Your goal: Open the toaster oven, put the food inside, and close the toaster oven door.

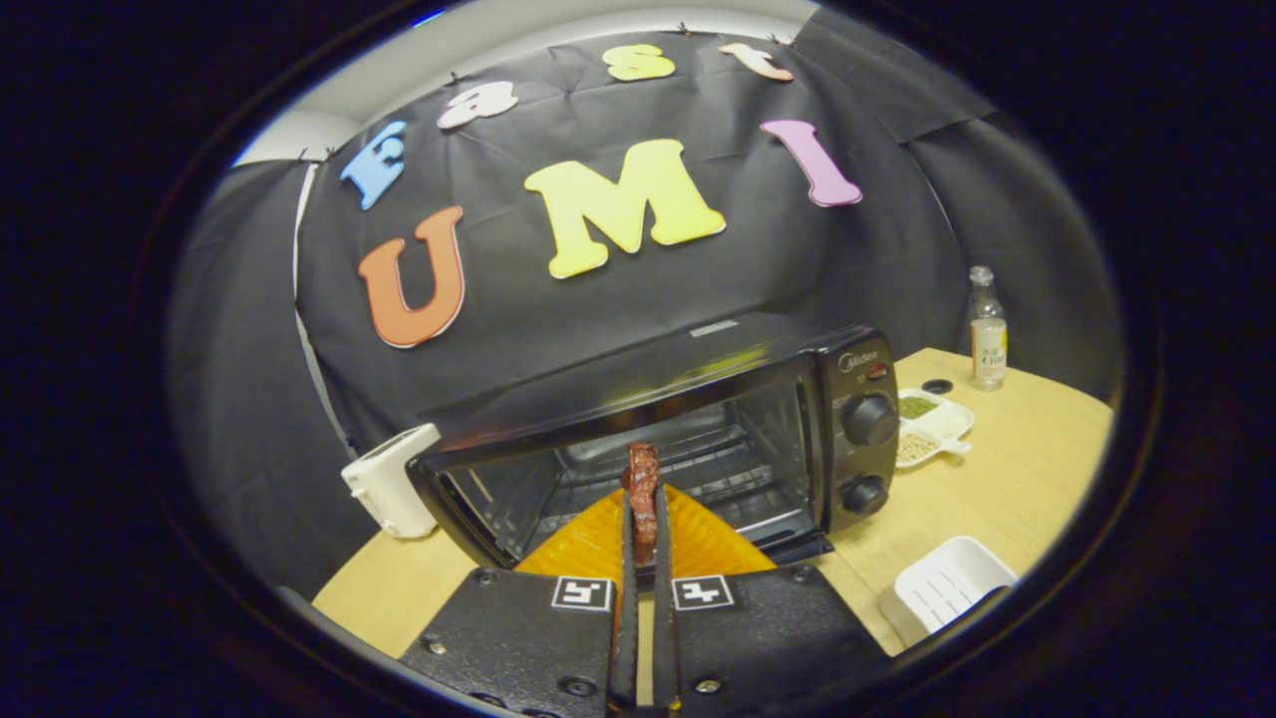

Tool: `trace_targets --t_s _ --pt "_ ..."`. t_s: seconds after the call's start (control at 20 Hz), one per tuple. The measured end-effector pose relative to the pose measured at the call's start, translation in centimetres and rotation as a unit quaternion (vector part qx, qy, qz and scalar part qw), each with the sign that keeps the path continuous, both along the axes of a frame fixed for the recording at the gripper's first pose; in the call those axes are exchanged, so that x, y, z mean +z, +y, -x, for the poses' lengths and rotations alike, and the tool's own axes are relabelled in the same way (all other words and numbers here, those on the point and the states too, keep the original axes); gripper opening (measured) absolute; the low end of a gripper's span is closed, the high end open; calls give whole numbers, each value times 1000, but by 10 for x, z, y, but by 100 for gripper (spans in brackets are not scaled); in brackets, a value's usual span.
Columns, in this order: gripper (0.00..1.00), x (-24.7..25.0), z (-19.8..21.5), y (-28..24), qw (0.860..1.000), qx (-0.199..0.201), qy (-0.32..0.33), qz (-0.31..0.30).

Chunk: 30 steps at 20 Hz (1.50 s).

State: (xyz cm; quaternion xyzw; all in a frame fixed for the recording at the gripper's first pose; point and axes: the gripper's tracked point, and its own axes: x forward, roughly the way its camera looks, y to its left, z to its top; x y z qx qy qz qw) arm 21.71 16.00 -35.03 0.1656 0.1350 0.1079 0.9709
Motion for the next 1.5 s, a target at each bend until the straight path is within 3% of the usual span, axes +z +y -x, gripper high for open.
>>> trace_targets --t_s 0.25,0.45,0.6,0.8,0.95,1.1,1.15,1.35,1.5 --pt "9 1 -15 20 994 2 7 -105" --pt "10 -13 -34 9 980 -17 49 -193" --pt "10 -34 -43 10 973 -22 88 -211" --pt "12 -41 -49 12 977 -14 97 -190" --pt "48 -38 -51 -2 989 -31 83 -117" --pt "85 -31 -38 -6 995 -18 75 -64" --pt "92 -26 -30 -11 997 -21 65 -44" --pt "98 -15 22 -9 999 3 31 44" --pt "98 -19 74 0 997 33 16 73"
